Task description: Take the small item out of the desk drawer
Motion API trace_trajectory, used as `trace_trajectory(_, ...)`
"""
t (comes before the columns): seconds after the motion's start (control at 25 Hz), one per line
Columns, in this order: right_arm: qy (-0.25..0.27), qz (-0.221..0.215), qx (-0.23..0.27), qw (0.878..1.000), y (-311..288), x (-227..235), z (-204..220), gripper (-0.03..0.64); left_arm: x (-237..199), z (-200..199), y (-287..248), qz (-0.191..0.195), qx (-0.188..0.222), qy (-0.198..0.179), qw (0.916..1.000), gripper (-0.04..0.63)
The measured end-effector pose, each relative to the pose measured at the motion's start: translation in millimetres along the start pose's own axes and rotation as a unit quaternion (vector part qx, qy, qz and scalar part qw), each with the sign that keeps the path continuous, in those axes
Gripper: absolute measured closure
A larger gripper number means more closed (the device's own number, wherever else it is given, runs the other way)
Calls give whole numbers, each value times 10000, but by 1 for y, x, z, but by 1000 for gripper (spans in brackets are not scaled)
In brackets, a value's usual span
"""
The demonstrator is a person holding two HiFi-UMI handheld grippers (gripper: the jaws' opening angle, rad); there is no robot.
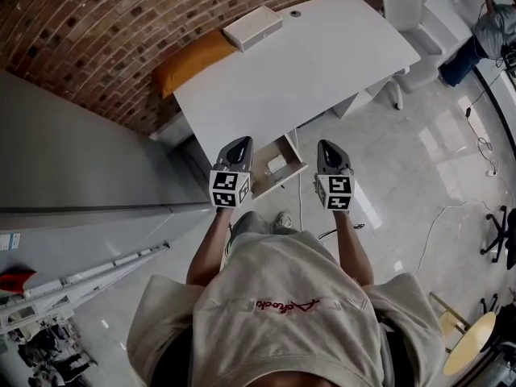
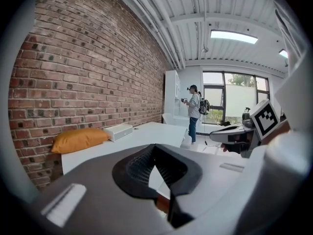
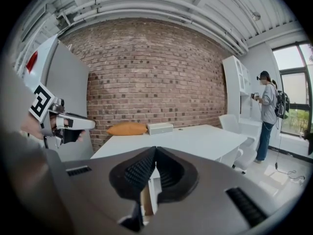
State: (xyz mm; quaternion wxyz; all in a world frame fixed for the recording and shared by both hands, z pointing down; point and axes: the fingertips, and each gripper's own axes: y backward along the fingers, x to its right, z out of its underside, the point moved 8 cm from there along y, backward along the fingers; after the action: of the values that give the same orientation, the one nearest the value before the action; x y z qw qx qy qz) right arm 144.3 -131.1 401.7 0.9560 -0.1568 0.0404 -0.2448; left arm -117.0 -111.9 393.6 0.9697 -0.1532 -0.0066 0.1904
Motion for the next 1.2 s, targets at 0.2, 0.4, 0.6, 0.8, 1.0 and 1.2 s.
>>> trace_trajectory(0.2,-2,-47,-93,9999,-5,-3,6,605,-2,9,0,22,-95,45,9999,586)
trace_trajectory(0.4,-38,-34,-183,9998,-4,-12,14,604,1,23,6,136,-246,110,9995,586)
trace_trajectory(0.6,-67,39,-310,9995,-4,-24,23,606,-6,36,7,316,-352,171,9987,586)
trace_trajectory(0.8,-112,206,-358,9991,-11,-33,27,604,-17,41,0,504,-333,187,9980,586)
trace_trajectory(1.0,-159,317,-461,9983,-11,-46,31,606,-19,48,1,684,-422,272,9964,586)
trace_trajectory(1.2,-216,369,-539,9976,-16,-51,39,604,-22,61,-2,799,-534,343,9948,586)
